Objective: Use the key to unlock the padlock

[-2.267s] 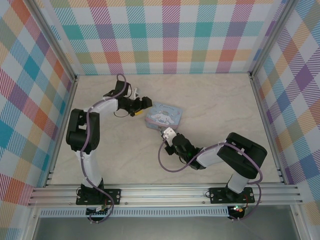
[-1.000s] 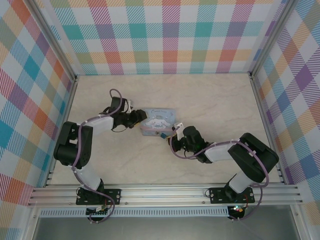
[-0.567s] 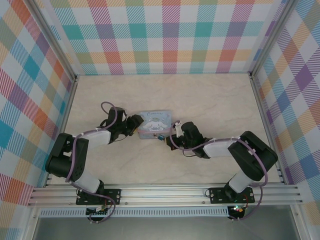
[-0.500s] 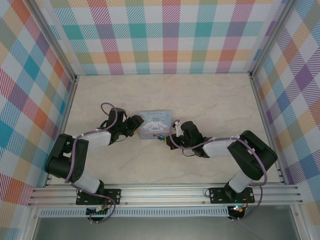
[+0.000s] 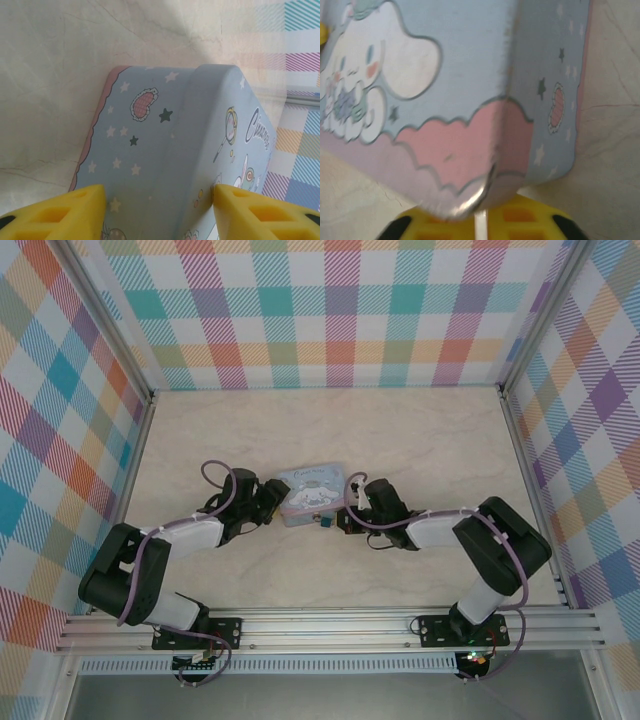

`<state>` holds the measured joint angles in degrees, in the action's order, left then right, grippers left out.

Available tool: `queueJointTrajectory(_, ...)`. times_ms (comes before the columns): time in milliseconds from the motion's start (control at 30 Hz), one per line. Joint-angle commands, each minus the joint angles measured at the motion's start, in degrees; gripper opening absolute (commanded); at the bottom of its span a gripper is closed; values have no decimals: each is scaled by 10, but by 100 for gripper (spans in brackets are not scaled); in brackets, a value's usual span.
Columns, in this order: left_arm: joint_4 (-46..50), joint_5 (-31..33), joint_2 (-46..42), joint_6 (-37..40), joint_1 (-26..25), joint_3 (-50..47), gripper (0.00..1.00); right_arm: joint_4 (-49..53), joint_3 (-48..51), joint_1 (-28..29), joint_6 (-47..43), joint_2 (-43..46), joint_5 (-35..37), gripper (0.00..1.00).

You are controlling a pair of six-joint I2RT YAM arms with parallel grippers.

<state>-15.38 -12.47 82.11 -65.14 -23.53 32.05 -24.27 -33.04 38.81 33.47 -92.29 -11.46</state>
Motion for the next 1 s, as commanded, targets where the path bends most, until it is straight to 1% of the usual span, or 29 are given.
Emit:
queueJointTrajectory(0,45,19,-10,-22,-10,-12,58,-3,17,-2,-70,43,12,24)
queueJointTrajectory(133,56,23,-9,-40,-19,-6,58,24,17,-1,-141,67,-9,38)
queueJointTrajectory(233,58,26,-7,-42,-21,-3,58,30,15,0,-160,75,-16,48)
queueJointTrajectory(367,61,30,-9,-40,-22,-2,58,-7,24,0,-141,82,-8,62)
queueJointTrajectory(433,65,31,-11,-38,-22,-2,58,-24,28,-1,-128,84,-4,74)
queueJointTrajectory(500,69,32,-14,-37,-22,-2,58,-29,25,-4,-124,84,-9,80)
queueJointTrajectory(533,71,33,-16,-35,-22,-2,58,-30,20,-8,-124,81,-17,81)
queueJointTrajectory(733,89,40,-28,-23,-22,6,58,-51,-17,-33,-120,42,-73,82)
queueJointTrajectory(800,90,40,-30,-22,-22,7,58,-67,-33,-42,-117,20,-92,82)
queueJointTrajectory(967,92,42,-33,-24,-23,7,58,-70,-104,-54,-126,-51,-142,80)
